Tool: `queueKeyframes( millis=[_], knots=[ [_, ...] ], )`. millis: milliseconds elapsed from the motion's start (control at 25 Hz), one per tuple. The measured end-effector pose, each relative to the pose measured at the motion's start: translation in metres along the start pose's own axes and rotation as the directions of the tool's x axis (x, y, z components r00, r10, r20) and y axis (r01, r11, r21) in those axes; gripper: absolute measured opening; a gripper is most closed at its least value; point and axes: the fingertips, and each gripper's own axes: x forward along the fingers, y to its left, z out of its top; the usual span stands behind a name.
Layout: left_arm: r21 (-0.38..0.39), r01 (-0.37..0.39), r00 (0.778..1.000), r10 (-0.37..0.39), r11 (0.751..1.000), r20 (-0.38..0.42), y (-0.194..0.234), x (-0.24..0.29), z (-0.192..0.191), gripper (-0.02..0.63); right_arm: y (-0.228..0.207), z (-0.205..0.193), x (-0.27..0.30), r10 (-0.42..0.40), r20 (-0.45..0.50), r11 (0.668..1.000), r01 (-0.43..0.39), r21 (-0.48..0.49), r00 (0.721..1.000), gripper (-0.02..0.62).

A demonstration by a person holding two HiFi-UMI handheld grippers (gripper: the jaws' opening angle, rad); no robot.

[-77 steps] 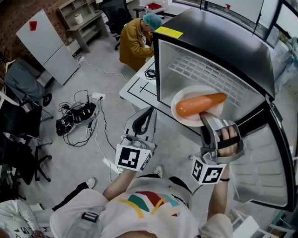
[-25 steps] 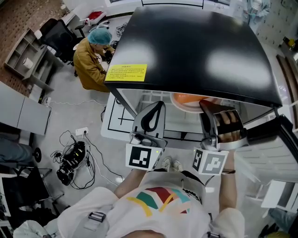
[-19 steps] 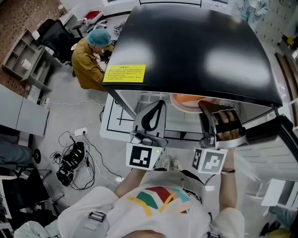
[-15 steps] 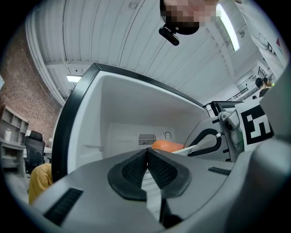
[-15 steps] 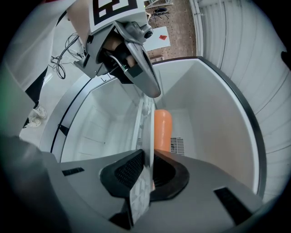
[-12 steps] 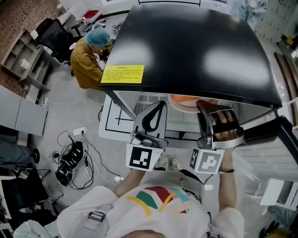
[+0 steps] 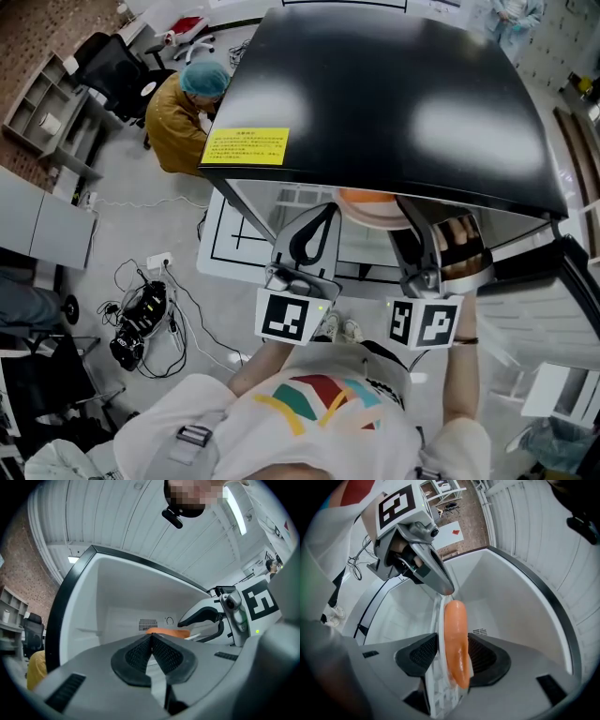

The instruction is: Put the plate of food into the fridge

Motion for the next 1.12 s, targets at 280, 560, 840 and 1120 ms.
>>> queueKeyframes(
  millis=[280,560,840,1120],
  knots=[
    [0.018,-0.018,1.000,0.018,1.000,0.013,0.003,0.010,0.004,0.006,0.000,-0.001,0.000,0.021,0.038,1.000,-0.021,0.022,0.999,0.181],
    [0.023,-0.034,0.999,0.033,0.999,0.028,0.007,0.017,0.007,0.006,-0.007,-0.001,0.001,0.048,0.092,0.996,-0.055,0.065,0.995,0.239],
    [0.031,-0.032,0.999,0.030,0.999,0.044,0.005,0.026,0.013,0.006,-0.010,-0.002,0.002,0.087,0.112,0.990,-0.098,0.097,0.990,0.252],
    [0.036,-0.041,0.998,0.039,0.999,0.044,0.005,0.028,0.013,0.006,-0.010,-0.003,0.004,0.171,0.138,0.974,-0.189,0.127,0.975,0.252]
  ],
)
